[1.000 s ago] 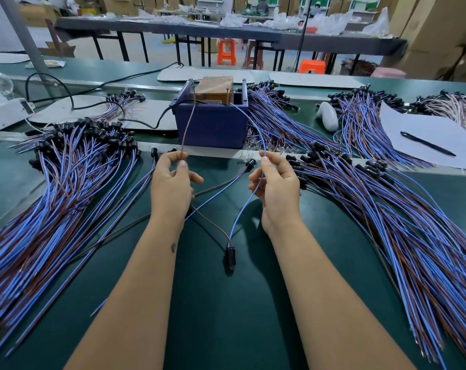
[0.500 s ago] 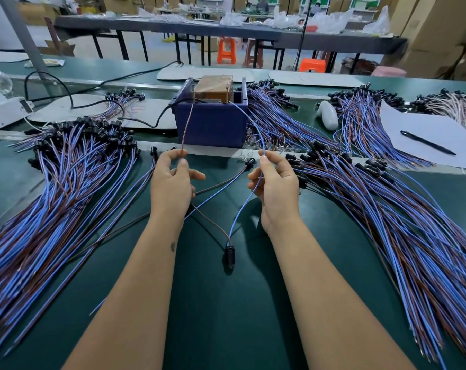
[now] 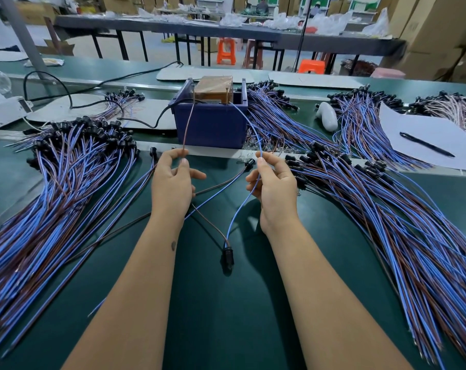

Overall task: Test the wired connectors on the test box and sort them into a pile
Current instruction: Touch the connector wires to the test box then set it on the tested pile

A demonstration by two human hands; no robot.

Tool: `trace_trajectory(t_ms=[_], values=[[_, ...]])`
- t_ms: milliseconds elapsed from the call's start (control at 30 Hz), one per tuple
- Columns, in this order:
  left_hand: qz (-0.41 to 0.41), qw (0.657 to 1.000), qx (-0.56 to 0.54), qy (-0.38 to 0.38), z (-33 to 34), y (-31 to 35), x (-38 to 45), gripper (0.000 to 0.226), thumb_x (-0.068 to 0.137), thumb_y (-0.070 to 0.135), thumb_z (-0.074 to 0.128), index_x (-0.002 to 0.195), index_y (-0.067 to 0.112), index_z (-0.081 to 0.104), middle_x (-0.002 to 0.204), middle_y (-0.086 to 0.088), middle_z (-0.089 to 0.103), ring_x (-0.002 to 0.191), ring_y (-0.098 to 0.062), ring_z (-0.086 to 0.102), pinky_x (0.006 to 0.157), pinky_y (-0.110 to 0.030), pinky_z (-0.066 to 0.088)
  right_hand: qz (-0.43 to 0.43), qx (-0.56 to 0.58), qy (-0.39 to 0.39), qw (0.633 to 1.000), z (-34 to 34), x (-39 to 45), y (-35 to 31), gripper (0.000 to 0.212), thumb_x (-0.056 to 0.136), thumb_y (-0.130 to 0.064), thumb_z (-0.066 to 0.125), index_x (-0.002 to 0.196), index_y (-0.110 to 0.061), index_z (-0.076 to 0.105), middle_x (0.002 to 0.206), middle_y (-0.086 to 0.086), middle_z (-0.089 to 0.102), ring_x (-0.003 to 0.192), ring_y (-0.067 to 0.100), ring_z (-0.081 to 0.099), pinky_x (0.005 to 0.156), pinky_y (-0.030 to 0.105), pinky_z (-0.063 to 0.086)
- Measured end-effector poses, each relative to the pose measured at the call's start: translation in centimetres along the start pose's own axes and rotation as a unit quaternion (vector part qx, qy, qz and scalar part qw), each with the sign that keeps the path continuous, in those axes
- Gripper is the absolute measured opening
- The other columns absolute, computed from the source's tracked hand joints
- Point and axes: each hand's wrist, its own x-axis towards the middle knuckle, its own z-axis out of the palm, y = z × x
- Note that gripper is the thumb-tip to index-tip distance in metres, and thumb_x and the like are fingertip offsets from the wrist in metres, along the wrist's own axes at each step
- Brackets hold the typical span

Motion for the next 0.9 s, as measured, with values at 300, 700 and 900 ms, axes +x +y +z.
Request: trace_trajectory(t_ms=[300, 700, 900], values=[[0.002, 1.0, 0.018, -0.011, -0.06, 0.02, 0.06, 0.023, 0.104, 0.022, 0.041, 0.103, 0.04, 0.055, 0.069, 0.006, 0.072, 0.043, -0.001, 0.045, 0.044, -0.015, 0.042, 0.015, -0.02, 0.0, 1.0, -0.07, -0.21, -0.19, 0.016, 0.099, -0.016, 0.053, 0.096, -0.026, 0.066, 0.059, -0.005, 0.06, 0.054, 0.008, 0.056, 0.056, 0.019, 0.049], [0.011, 0.999, 0.028, -0.022, -0.08, -0.11, 0.09, 0.023, 0.104, 0.024, 0.042, 0.103, 0.043, 0.055, 0.07, 0.007, 0.072, 0.044, 0.0, 0.042, 0.047, -0.013, 0.041, 0.015, -0.031, 0.0, 0.999, 0.19, -0.32, -0.31, 0.017, 0.099, -0.011, 0.052, 0.097, -0.022, 0.065, 0.06, -0.001, 0.059, 0.056, 0.01, 0.055, 0.054, 0.018, 0.048], [0.028, 0.999, 0.019, -0.029, -0.14, 0.05, -0.16, 0.022, 0.104, 0.024, 0.043, 0.108, 0.041, 0.057, 0.072, 0.006, 0.073, 0.049, 0.002, 0.048, 0.047, -0.011, 0.04, 0.022, -0.041, -0.006, 0.999, 0.29, -0.41, -0.39, 0.018, 0.097, -0.013, 0.054, 0.096, -0.025, 0.067, 0.057, -0.004, 0.059, 0.051, 0.009, 0.054, 0.054, 0.019, 0.047]])
